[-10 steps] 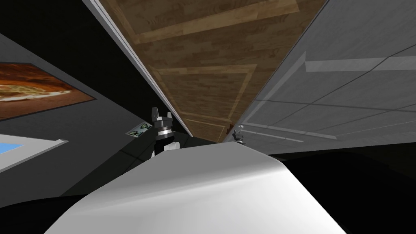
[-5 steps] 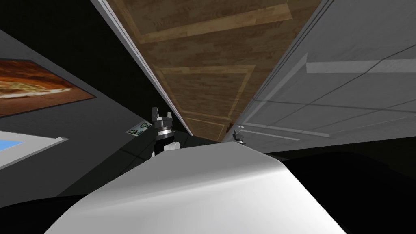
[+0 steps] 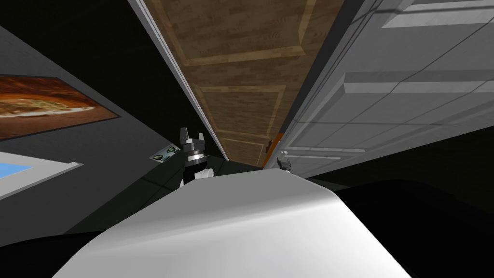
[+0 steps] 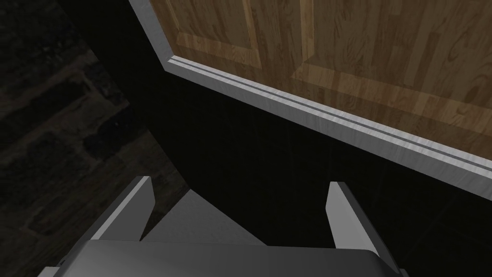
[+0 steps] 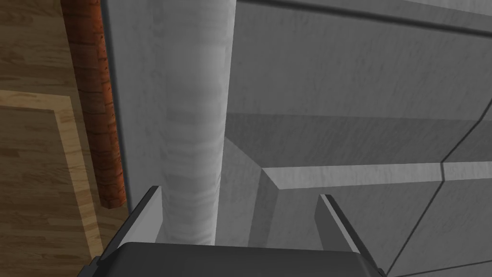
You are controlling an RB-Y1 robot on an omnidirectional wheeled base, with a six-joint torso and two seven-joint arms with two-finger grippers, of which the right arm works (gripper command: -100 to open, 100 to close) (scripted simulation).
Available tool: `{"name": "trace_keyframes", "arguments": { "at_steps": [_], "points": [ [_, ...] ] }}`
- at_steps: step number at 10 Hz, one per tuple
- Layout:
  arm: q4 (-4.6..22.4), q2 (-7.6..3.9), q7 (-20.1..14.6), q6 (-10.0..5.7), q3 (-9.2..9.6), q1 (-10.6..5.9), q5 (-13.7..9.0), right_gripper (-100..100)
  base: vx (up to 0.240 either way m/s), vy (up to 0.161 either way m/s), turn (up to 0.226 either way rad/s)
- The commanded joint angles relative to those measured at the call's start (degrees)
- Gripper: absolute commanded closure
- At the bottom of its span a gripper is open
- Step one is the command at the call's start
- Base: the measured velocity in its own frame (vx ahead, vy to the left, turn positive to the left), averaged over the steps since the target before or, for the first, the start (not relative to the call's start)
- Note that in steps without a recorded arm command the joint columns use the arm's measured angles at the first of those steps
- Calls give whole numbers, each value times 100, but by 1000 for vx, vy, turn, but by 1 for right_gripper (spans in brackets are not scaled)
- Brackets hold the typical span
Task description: Pull the door open
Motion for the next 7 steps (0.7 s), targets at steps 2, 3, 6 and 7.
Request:
{"name": "trace_keyframes", "arguments": {
  "at_steps": [2, 3, 6, 7],
  "points": [
    [170, -124, -22, -15, -145, 100, -69, 100, -118, 17, -26],
    [170, -124, -22, -15, -145, 100, -69, 100, -42, 14, 1],
    [282, -171, -17, -15, -222, 209, -111, 100, -118, 22, -21],
    [190, -171, -17, -15, -222, 209, -111, 100, -92, 17, -27]
  ]
}}
